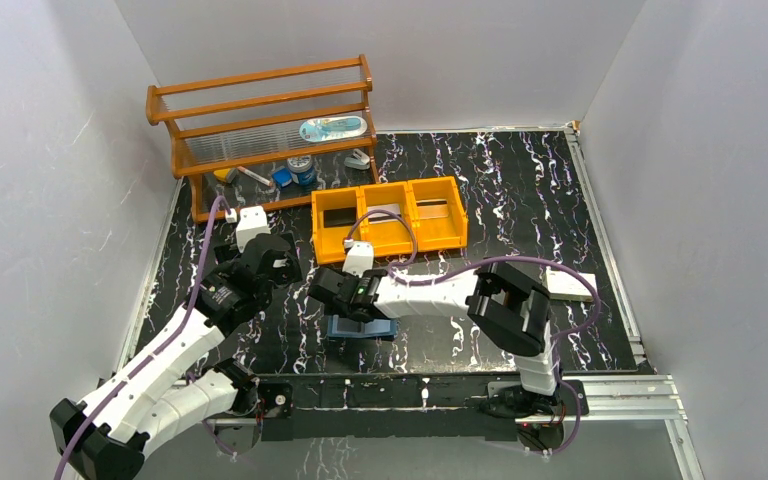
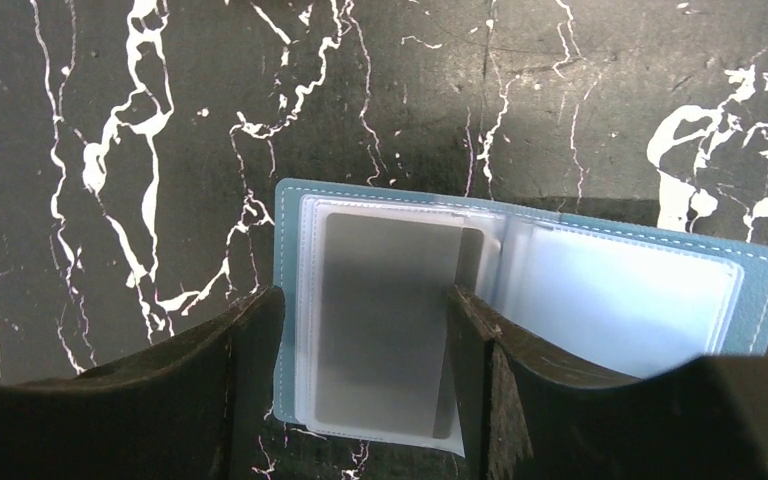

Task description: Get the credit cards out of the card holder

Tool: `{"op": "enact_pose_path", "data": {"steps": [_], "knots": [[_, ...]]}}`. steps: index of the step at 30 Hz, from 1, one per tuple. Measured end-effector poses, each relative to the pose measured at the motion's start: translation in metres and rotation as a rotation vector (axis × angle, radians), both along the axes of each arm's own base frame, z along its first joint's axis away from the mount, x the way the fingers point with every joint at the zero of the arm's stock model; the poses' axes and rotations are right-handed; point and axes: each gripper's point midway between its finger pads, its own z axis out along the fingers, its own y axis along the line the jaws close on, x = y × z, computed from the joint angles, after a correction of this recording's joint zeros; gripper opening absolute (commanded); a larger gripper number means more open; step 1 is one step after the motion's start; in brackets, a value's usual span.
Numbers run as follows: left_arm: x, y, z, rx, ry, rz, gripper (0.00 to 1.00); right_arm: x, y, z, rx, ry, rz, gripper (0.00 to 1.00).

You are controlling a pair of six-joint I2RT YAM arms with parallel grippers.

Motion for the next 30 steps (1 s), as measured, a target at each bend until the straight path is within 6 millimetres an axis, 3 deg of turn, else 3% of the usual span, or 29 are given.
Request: {"op": "enact_pose_path", "data": {"steps": [7, 13, 17, 24, 30], "knots": [[0.000, 0.000, -0.001, 0.001, 0.002, -0.001, 0.98, 0.003, -0.007, -0.004, -0.046, 0.003, -0.054, 0.63], [0.000, -0.001, -0.001, 0.000, 0.005, -0.003, 0.98, 0.004, -0.011, -0.005, -0.059, -0.004, -0.060, 0.72], [0.000, -0.001, -0.001, 0.001, 0.006, -0.003, 0.98, 0.003, -0.012, -0.006, -0.065, -0.002, -0.060, 0.69], [0.000, -0.001, -0.001, 0.001, 0.007, -0.004, 0.98, 0.003, -0.016, -0.009, -0.069, -0.007, -0.059, 0.52], [0.000, -0.003, -0.005, 0.002, 0.022, -0.016, 0.98, 0.005, -0.023, -0.010, -0.013, -0.003, -0.059, 0.30]]}}
